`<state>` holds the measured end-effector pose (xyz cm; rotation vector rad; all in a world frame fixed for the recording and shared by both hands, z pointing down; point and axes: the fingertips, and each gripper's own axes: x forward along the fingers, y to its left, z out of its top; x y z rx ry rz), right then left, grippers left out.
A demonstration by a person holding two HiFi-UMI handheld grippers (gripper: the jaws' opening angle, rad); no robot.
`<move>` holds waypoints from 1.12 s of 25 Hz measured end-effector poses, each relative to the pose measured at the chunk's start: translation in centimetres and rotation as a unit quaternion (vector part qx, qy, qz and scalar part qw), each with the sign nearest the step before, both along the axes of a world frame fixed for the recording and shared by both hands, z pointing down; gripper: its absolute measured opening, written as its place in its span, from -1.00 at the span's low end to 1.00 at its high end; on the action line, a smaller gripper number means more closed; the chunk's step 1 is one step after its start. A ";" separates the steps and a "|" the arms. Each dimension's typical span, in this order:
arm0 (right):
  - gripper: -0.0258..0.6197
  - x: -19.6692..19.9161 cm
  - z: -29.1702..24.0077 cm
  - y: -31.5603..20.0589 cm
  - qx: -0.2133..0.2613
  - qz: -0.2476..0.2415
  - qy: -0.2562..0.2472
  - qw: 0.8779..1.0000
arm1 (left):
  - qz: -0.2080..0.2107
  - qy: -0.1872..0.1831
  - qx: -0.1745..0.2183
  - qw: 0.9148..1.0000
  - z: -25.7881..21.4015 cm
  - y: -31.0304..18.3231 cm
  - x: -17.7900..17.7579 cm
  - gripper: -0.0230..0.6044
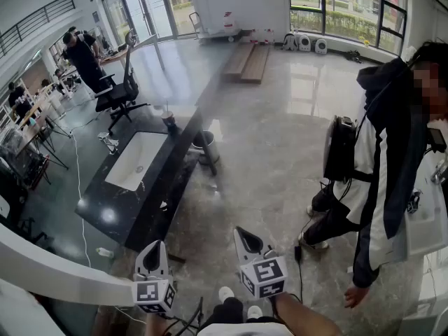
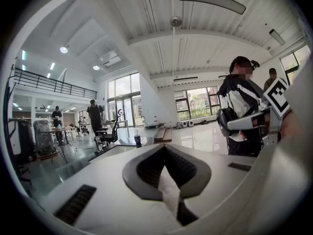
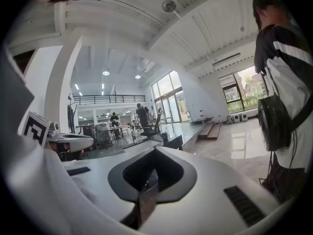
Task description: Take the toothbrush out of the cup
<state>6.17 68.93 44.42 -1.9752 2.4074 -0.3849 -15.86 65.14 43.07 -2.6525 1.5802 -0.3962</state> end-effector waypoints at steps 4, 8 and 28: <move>-0.93 0.4 0.3 -3.9 0.001 -0.003 0.005 1.000 | -0.002 0.006 0.007 1.000 0.0 -4.1 0.5 -0.87; -0.93 0.5 1.2 -10.2 0.002 -0.006 0.016 1.000 | 0.003 0.011 0.004 1.000 1.4 -10.8 1.0 -0.87; -0.93 -1.0 -0.2 -45.5 -0.009 -0.029 0.012 0.999 | 0.001 0.013 0.003 1.000 0.4 -45.0 0.3 -0.87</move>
